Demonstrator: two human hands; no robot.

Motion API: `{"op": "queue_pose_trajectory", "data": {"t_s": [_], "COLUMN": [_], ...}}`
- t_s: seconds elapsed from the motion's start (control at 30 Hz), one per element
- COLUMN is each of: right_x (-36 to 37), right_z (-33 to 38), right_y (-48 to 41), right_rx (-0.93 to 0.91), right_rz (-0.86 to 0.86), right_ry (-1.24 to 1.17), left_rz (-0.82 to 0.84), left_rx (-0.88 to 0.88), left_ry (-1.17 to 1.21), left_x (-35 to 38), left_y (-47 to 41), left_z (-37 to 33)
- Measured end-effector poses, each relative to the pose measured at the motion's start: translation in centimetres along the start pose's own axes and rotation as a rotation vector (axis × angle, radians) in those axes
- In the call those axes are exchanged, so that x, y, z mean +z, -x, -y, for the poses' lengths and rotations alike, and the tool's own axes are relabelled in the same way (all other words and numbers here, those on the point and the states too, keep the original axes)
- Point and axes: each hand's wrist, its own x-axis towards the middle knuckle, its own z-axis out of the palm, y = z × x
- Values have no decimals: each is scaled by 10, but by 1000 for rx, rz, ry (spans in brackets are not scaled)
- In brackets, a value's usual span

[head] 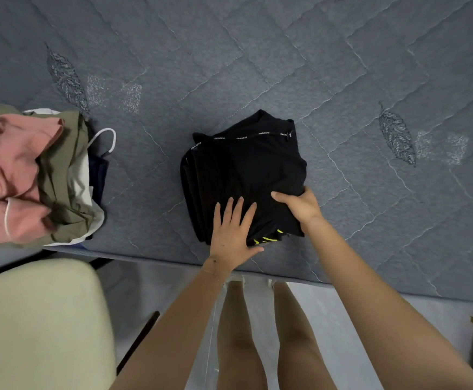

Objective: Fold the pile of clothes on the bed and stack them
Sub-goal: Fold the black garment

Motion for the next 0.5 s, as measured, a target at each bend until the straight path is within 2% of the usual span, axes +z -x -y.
{"op": "queue_pose_trajectory", "data": {"t_s": [0.17,0.37,0.43,0.5], "right_x": [12,23,22,18], "right_z": [18,36,43,50], "right_y": [8,8,5,2], "right_rx": [67,160,153,96], "right_rz": [29,58,44,-60], "right_ry": [-270,-488,-474,-268], "left_rz": [-228,-253,-252,-201], "left_rx": [-62,-149,-156,-120], "left_ry": [55,198,267,381], "left_x": [-12,-34,-46,-60], "left_y": [0,-2,-7,-13], "left_z": [4,-3,5,23]}}
